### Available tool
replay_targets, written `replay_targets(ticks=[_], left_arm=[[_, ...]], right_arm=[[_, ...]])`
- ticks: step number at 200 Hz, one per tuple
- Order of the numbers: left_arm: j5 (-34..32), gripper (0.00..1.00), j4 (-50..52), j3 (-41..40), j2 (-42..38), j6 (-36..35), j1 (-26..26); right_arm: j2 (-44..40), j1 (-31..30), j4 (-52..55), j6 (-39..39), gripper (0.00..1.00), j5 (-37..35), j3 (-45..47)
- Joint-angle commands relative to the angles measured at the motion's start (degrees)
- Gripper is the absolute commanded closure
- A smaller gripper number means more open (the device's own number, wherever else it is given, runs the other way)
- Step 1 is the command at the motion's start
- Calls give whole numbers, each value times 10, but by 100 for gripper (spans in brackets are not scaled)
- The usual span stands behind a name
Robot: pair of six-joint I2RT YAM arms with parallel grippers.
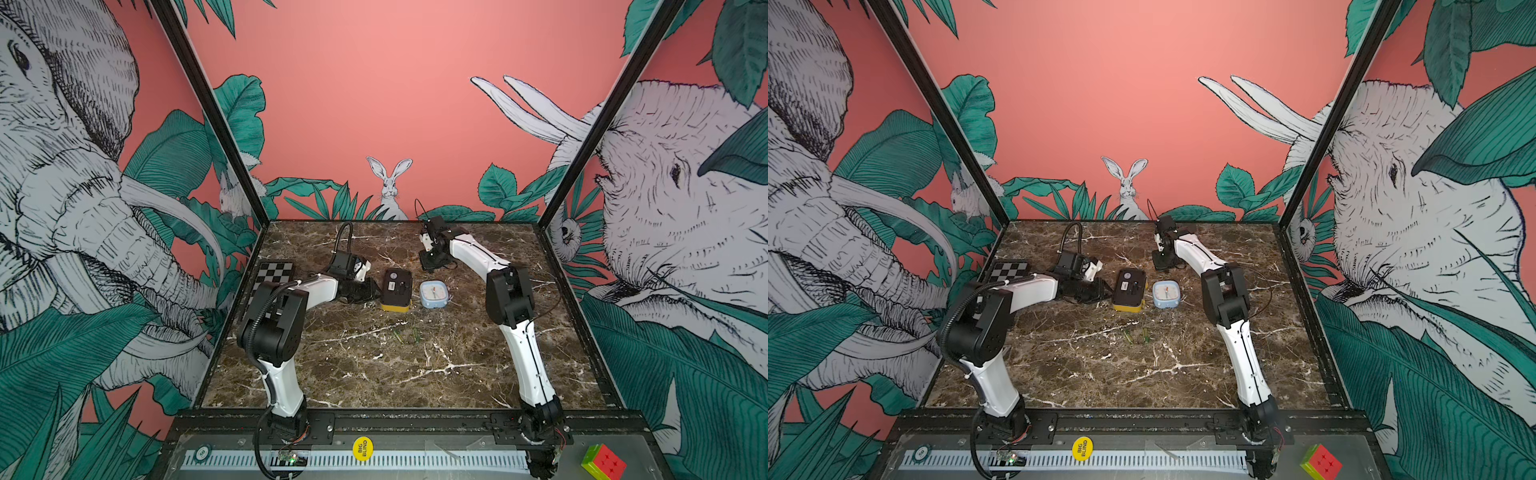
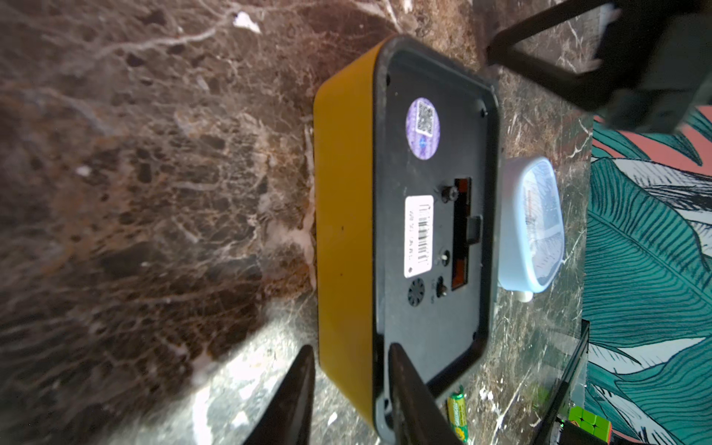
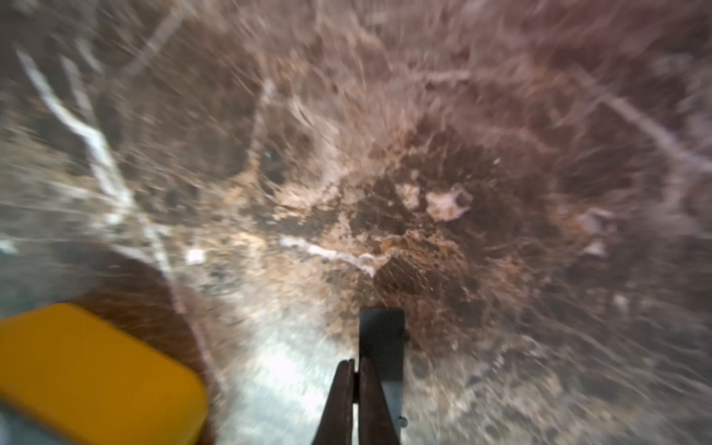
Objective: Insert the battery into the alarm
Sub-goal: Place the cover at the center of the board, then pick up the battery at the center of the board.
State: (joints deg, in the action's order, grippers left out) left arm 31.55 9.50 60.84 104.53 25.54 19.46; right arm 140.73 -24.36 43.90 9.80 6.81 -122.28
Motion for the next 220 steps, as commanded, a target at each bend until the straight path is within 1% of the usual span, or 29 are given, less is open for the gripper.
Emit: replay_targets(ticks=[1, 8, 16, 28, 51, 68, 84, 112, 131, 148, 168, 189, 220], left_arm=[[-12, 63, 36, 27, -30, -25, -1], [-11, 62, 44, 36, -24, -34, -1], [-7, 61, 57, 51, -17, -45, -1], [-2, 59, 75, 72, -9, -58, -2], [0, 57, 94, 89, -18, -81, -3], [-4, 56, 93, 92, -25, -94, -10], [8, 56, 104, 106, -24, -101, -24], [20, 56, 86, 110, -23, -109, -40], [25, 56, 87, 116, -19, -118, -45], [25, 56, 87, 115, -18, -121, -50], [25, 56, 79, 103, -25, -117, -58], [19, 57, 69, 82, -40, -115, -64], [18, 58, 65, 63, -54, -113, -67]], right_arm=[[7, 1, 19, -8, 96, -7, -23], [10, 3, 23, -7, 88, -7, -28], [8, 2, 25, -5, 78, -7, -27], [-5, 1, 17, -3, 67, -12, -16], [-65, 0, -16, -4, 57, -10, 27], [-112, 0, -32, -4, 53, -1, 61], [-151, -2, -27, -4, 51, 11, 86], [-230, -22, -37, -7, 51, 12, 169], [-283, -57, -36, -16, 53, 33, 230], [-318, -109, -30, -22, 53, 52, 277], [-327, -166, -20, 7, 55, 61, 318], [-328, -209, -29, 49, 56, 61, 352], [-321, -236, -59, 79, 56, 50, 389]])
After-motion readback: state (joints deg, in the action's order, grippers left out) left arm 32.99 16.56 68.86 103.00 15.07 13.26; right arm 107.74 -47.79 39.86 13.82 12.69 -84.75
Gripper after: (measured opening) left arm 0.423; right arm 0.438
